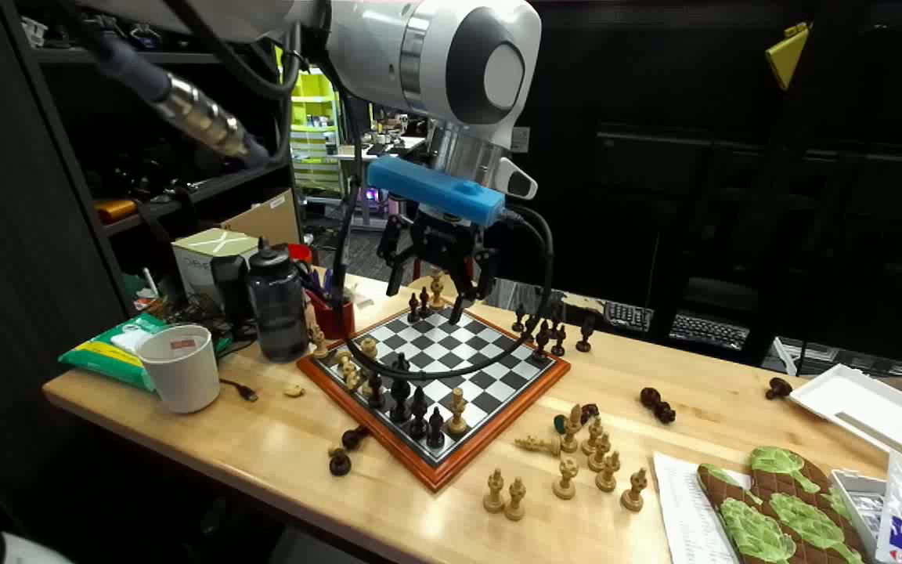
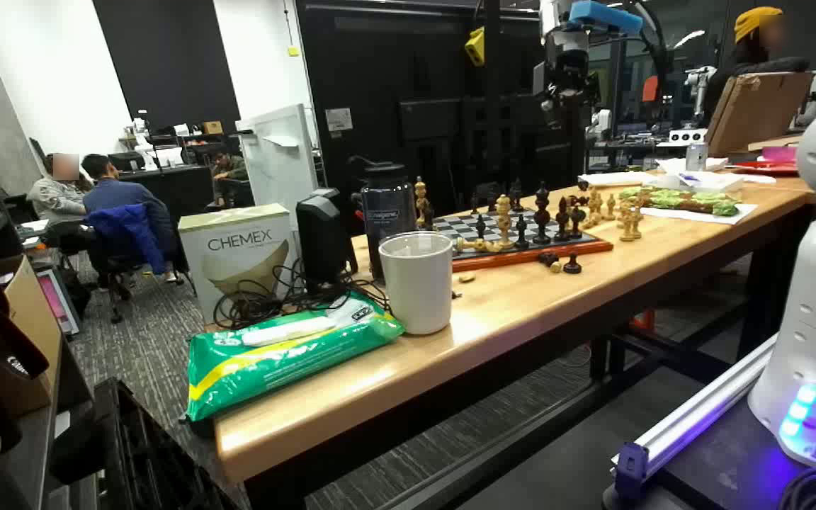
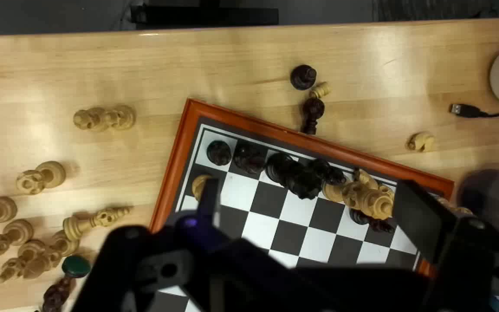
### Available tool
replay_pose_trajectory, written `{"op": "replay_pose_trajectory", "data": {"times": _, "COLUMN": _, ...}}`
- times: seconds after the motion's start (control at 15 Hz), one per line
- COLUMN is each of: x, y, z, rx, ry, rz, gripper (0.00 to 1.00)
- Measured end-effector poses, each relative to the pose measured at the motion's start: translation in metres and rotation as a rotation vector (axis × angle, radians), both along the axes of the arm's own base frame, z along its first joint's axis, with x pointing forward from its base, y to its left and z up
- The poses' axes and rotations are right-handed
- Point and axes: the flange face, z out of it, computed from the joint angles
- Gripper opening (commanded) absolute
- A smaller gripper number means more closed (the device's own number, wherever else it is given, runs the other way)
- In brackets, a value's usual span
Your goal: Pick up the white bishop and put it on the chess board next to the white rook
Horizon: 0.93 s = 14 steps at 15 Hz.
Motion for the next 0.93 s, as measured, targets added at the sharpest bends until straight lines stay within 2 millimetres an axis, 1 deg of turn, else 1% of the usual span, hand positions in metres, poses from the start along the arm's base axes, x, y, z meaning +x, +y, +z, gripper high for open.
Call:
{"op": "replay_pose_trajectory", "data": {"times": 0.6, "x": 0.002, "y": -0.002, "z": -0.001, "rx": -0.004, "ry": -0.013, "rz": -0.009, "gripper": 1.00}}
{"op": "replay_pose_trajectory", "data": {"times": 0.73, "x": 0.015, "y": -0.012, "z": -0.006, "rx": -0.008, "ry": -0.118, "rz": -0.064, "gripper": 1.00}}
{"op": "replay_pose_trajectory", "data": {"times": 0.93, "x": 0.033, "y": -0.041, "z": -0.024, "rx": -0.030, "ry": -0.284, "rz": -0.158, "gripper": 1.00}}
